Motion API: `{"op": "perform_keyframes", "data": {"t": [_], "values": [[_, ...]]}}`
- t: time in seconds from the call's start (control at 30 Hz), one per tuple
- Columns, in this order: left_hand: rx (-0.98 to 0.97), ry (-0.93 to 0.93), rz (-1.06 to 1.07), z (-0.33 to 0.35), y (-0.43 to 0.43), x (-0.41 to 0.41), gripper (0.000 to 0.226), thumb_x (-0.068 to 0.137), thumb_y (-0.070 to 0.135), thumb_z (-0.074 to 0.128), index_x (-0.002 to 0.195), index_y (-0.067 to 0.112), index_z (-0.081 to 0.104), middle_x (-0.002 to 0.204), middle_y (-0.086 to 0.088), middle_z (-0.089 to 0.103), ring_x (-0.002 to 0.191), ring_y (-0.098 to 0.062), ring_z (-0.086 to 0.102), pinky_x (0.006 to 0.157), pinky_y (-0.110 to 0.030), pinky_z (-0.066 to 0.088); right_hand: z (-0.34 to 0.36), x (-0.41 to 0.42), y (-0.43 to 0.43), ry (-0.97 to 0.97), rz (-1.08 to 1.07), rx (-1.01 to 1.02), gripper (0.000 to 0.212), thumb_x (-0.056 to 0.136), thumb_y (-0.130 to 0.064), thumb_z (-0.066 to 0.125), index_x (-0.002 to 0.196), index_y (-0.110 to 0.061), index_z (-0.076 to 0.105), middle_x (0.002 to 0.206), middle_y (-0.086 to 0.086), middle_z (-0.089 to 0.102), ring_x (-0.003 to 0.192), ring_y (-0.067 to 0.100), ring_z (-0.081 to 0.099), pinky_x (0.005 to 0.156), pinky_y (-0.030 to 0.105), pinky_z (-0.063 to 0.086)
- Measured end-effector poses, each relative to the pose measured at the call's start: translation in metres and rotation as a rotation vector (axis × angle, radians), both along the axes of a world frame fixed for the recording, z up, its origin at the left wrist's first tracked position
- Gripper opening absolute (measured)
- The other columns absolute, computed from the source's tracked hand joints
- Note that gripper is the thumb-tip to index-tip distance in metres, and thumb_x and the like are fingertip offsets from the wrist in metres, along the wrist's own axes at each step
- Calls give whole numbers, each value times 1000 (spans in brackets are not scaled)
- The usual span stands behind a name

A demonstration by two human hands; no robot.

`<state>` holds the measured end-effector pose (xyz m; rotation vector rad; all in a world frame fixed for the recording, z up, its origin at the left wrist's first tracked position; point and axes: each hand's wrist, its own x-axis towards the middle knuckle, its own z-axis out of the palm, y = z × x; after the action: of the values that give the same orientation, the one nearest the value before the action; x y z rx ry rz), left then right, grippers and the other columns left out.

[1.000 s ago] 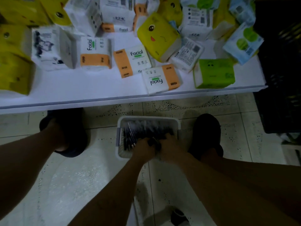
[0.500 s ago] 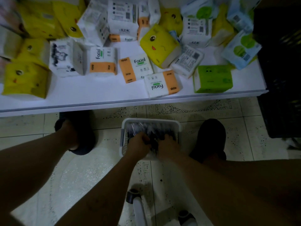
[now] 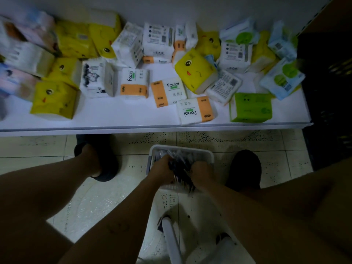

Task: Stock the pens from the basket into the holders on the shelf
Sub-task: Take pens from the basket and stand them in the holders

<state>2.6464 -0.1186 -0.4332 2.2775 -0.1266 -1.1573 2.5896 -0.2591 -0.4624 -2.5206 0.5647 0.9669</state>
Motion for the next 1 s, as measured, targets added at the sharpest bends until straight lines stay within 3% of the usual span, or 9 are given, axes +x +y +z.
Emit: {"op": "perform_keyframes", "data": {"t": [0.07, 0.17, 0.33, 0.5, 0.57, 0.63, 0.73, 0.87, 1.0], "values": [[14, 10, -19, 7, -5, 7, 40, 90, 8, 61, 128, 11, 48, 122, -14, 60, 114, -28, 57, 97, -34, 46, 16, 9, -10, -24, -69, 51, 14, 96, -10, 51, 94, -4, 64, 89, 9, 63, 80, 22, 59, 68, 29, 49], [-1, 57, -67, 32, -11, 19, 66, 84, 13, 70, 141, 12, 37, 134, -17, 49, 124, -33, 48, 99, -36, 44, 48, 20, -25, 19, -97, 176, 19, 86, -9, 66, 104, -2, 63, 99, 12, 64, 96, 26, 62, 80, 29, 50], [-170, 73, -107, 87, -22, 29, 93, 77, 7, 75, 150, 18, 18, 144, -16, 39, 126, -32, 47, 99, -48, 47, 95, 23, -38, -23, -95, 404, 23, 83, -1, 68, 103, 7, 60, 104, 22, 62, 100, 35, 61, 88, 46, 53], [-430, 66, -43, 138, -25, 24, 106, 75, -10, 71, 151, 22, 4, 130, -7, 49, 108, -21, 59, 85, -28, 51, 137, 36, -44, -280, -328, 607, 29, 76, 10, 69, 101, -3, 68, 102, 12, 71, 97, 29, 67, 87, 44, 55], [-433, 78, -3, 151, -23, 24, 104, 76, -16, 67, 150, 27, 9, 126, -21, 54, 97, -28, 66, 73, -31, 54, 151, 34, -46, -378, -335, 661, 50, 75, 12, 68, 122, -2, 59, 108, 12, 69, 100, 25, 67, 91, 42, 54], [-468, 51, 15, 166, -23, 23, 100, 75, -19, 66, 147, 27, 14, 97, -18, 62, 64, -14, 69, 53, -29, 55, 168, 28, -51, -432, -350, 633, 77, 74, 6, 72, 141, -12, 39, 102, 4, 63, 90, 19, 66, 80, 34, 57], [-489, -120, 0, 189, -26, 20, 96, 72, -17, 71, 140, 27, 19, 80, -12, 57, 54, -18, 61, 56, -46, 55, 193, 21, -57, -553, -279, 591, 96, 76, 1, 78, 150, -25, 23, 87, -4, 57, 81, 20, 64, 66, 35, 53], [-583, -307, 130, 227, -32, 18, 80, 79, -10, 69, 134, 37, 34, 91, -20, 54, 69, -34, 67, 60, -49, 58, 237, 21, -57, -751, -331, 590, 68, 84, -9, 73, 140, -29, 40, 83, 7, 56, 77, 31, 64, 66, 46, 58], [-780, -390, 238, 269, -36, 10, 54, 93, -4, 56, 119, 43, 50, 88, -17, 50, 69, -34, 69, 60, -46, 59, 290, 19, -52, -946, -353, 626, 48, 88, -9, 68, 128, -29, 48, 87, 7, 54, 75, 30, 65, 55, 40, 59]]}}
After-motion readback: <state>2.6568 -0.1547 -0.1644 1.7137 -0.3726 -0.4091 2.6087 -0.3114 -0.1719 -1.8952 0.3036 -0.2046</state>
